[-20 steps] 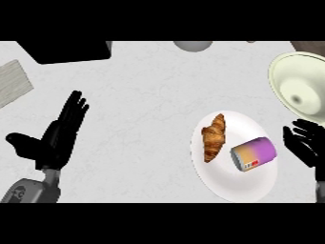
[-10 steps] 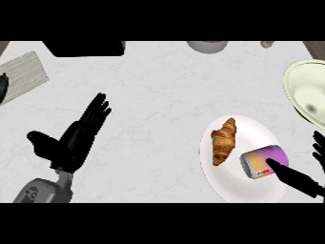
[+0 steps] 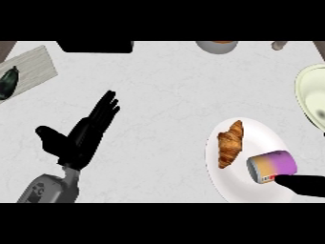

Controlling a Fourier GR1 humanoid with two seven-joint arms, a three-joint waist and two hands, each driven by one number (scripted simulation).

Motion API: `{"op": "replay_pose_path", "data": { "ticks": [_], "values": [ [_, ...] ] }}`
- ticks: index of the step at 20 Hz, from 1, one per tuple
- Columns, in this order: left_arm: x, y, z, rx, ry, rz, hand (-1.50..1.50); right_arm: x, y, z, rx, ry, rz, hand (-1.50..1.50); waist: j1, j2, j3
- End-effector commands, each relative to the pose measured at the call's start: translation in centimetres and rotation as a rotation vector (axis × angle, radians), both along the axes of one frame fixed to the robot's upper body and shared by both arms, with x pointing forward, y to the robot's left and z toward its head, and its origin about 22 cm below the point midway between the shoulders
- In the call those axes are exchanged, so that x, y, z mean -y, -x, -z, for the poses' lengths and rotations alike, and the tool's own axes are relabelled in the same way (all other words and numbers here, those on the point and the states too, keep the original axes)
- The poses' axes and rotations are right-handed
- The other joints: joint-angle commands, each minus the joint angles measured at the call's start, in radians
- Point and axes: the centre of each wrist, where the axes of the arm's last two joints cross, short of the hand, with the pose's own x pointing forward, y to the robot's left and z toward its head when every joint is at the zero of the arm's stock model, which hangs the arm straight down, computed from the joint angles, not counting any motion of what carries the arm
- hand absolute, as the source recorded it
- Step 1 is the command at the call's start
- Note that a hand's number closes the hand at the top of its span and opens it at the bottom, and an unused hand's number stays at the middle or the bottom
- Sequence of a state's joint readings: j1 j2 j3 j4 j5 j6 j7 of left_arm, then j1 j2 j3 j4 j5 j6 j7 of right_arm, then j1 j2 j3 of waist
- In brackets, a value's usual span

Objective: Pick the can from the plate and place it in the bowl

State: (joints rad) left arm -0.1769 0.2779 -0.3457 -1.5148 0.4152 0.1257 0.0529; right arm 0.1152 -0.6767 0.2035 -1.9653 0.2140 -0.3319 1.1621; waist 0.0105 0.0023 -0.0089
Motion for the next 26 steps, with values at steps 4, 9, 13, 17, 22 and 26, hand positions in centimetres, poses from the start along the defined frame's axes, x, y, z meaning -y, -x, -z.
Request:
{"op": "replay_pose_path", "data": {
  "ticks": [4, 9, 13, 17, 22, 26],
  "values": [
    [0.8, -0.5, -1.1, 0.012, -0.007, 0.019, 0.00, -0.3, -2.4, -2.4, -0.279, -0.140, 0.074, -1.50, 0.022, 0.004, 0.003],
    [0.5, -0.3, -0.8, -0.002, -0.003, 0.011, 0.00, 1.4, -2.9, -1.2, -0.396, -0.165, 0.100, -1.50, 0.019, 0.002, 0.003],
    [0.1, -0.7, -0.6, -0.004, -0.011, 0.009, 0.00, 1.5, -3.5, -0.8, -0.435, -0.190, 0.101, -1.50, 0.015, 0.003, 0.002],
    [0.6, -0.3, -0.6, 0.010, -0.001, 0.012, 0.00, 1.8, -3.4, 1.0, -0.551, -0.217, 0.090, -1.50, 0.017, 0.002, 0.003],
    [1.0, -0.3, -0.1, -0.005, 0.003, 0.012, 0.00, 1.2, -4.3, 0.7, -0.566, -0.240, 0.065, -1.50, 0.009, 0.001, 0.004],
    [1.6, 0.4, 0.3, -0.009, -0.012, 0.013, 0.00, -0.9, -4.2, 1.7, -0.558, -0.227, 0.051, -1.50, 0.012, -0.001, 0.005]
  ]
}}
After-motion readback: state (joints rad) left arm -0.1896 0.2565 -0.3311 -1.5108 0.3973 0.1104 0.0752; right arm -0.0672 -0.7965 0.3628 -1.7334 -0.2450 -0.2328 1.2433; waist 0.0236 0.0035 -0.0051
